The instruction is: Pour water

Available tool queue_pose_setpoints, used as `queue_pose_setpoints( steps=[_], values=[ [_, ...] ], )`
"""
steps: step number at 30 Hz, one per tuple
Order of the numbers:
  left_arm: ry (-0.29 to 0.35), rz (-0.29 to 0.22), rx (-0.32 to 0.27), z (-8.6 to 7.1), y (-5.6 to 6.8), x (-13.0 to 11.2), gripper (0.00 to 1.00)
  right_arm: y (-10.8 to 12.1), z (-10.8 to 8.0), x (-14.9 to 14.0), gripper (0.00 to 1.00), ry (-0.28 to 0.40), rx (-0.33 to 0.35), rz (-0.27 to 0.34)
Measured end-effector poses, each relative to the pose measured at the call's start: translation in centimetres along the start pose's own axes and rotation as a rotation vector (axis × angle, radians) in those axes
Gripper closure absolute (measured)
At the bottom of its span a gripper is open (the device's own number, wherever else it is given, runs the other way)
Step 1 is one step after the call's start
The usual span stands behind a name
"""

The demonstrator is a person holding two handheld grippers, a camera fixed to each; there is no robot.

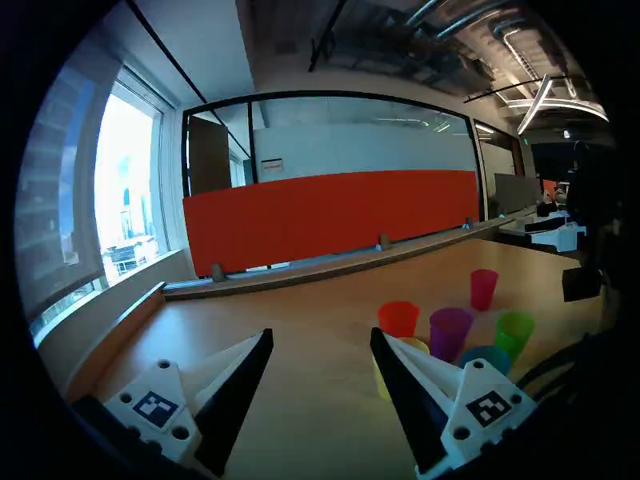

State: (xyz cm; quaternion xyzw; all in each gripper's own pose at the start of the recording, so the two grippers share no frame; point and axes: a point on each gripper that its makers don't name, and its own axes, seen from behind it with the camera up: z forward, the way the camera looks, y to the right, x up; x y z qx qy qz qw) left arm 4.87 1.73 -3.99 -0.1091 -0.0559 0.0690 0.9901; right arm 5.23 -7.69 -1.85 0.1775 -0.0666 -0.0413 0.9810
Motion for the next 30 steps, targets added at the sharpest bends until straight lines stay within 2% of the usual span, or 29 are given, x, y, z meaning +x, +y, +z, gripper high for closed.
queue_pose_setpoints(
  steps=[8,15,24,30],
  values=[
    [0.068,-0.014,0.034,0.6,-0.5,2.0,0.10,2.2,0.5,2.7,0.04,0.100,-0.109,0.028],
    [0.137,-0.048,0.077,0.9,-1.5,3.8,0.10,4.7,0.3,4.5,0.04,0.178,-0.216,0.063],
    [0.209,-0.091,0.121,1.1,-2.4,5.9,0.10,5.8,-0.3,4.8,0.04,0.226,-0.286,0.145],
    [0.245,-0.138,0.127,1.1,-2.8,6.8,0.10,5.9,-0.3,4.3,0.04,0.225,-0.289,0.169]
  ],
)
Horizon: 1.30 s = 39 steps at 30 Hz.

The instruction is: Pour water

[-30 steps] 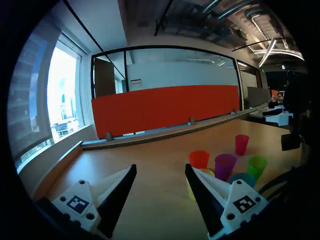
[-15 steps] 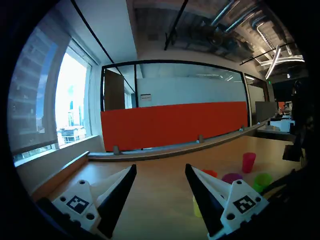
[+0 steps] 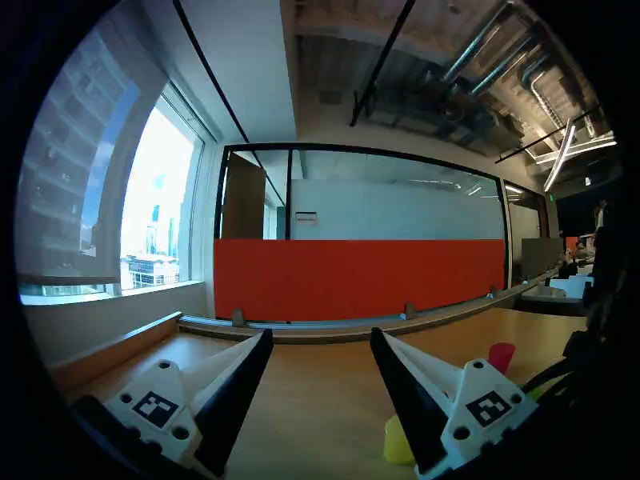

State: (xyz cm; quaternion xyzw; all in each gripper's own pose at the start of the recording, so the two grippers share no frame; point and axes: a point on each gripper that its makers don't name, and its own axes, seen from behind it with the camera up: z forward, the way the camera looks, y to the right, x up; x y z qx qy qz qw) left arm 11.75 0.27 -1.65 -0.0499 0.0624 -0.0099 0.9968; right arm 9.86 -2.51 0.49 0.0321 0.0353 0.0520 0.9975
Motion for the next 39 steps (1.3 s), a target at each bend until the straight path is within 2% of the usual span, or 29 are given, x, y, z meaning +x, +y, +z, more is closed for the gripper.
queue_pose_setpoints(
  steps=[6,15,24,33,39],
  values=[
    [0.006,0.001,0.032,0.2,-0.7,0.1,0.10,0.2,-0.1,-0.1,0.04,0.007,-0.015,-0.014],
    [-0.005,0.000,0.041,0.3,-0.8,-0.4,0.10,0.6,-0.5,0.0,0.04,0.000,-0.038,-0.055],
    [0.024,-0.001,0.074,0.6,-1.1,-0.2,0.10,1.7,-1.0,0.8,0.04,-0.013,-0.070,-0.094],
    [0.017,0.050,0.104,1.0,-1.3,-1.8,0.10,2.0,-1.5,1.3,0.04,-0.032,-0.090,-0.133],
    [0.004,0.038,0.114,0.9,-1.4,-3.5,0.10,1.6,-1.4,1.4,0.04,-0.045,-0.095,-0.154]
  ],
)
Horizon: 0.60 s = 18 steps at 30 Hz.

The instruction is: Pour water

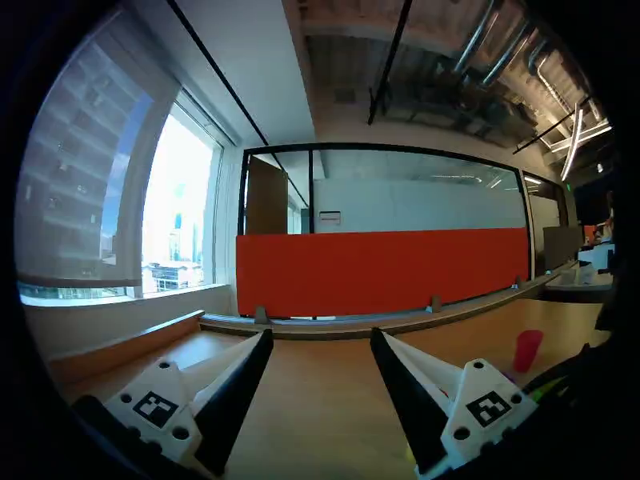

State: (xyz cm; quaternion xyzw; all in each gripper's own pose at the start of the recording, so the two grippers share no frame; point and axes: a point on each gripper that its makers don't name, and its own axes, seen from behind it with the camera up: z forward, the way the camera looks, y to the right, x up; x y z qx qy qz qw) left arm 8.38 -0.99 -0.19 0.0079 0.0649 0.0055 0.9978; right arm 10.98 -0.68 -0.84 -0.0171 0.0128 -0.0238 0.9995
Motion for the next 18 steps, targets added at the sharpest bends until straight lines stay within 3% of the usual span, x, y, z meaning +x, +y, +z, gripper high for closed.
queue_pose_setpoints(
  steps=[18],
  values=[
    [-0.064,0.002,0.002,-0.8,0.2,-4.9,0.10,-1.4,0.8,0.8,0.03,-0.003,0.014,-0.020]
  ],
)
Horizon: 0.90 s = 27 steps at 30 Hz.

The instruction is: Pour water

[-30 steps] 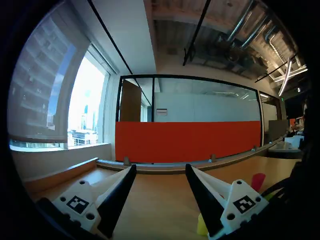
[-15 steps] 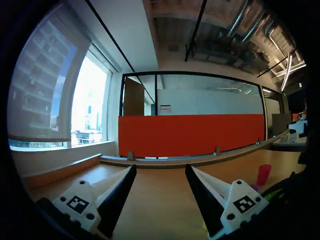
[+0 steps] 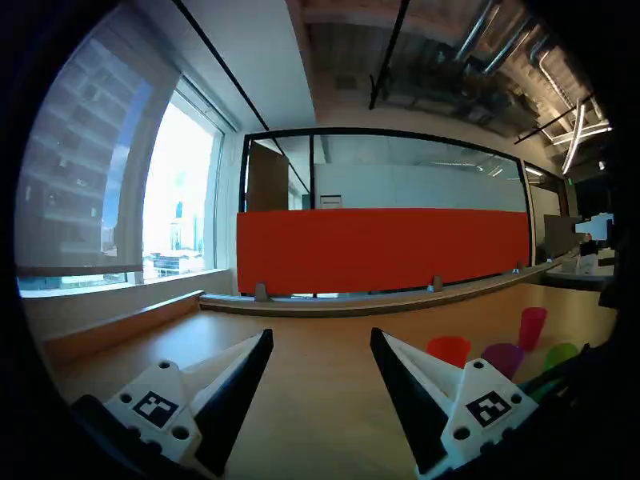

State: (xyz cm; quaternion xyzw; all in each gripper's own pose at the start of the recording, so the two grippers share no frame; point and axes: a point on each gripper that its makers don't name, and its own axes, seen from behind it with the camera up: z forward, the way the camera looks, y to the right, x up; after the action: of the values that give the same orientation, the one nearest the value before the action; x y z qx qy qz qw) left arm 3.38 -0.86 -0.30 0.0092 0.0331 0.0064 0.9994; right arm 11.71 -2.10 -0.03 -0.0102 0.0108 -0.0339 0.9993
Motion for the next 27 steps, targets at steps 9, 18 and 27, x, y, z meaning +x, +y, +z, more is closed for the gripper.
queue_pose_setpoints(
  steps=[9,18,27],
  values=[
    [-0.022,0.001,-0.007,-0.2,0.5,-1.6,0.10,0.4,-0.2,0.0,0.03,0.002,-0.006,-0.003],
    [-0.033,0.002,0.000,-0.1,0.2,-2.6,0.10,0.7,-0.2,-0.4,0.03,-0.002,-0.008,0.002],
    [-0.041,-0.014,0.003,0.0,0.0,-2.8,0.10,0.8,-0.2,-0.3,0.03,-0.001,-0.013,0.000]
  ],
)
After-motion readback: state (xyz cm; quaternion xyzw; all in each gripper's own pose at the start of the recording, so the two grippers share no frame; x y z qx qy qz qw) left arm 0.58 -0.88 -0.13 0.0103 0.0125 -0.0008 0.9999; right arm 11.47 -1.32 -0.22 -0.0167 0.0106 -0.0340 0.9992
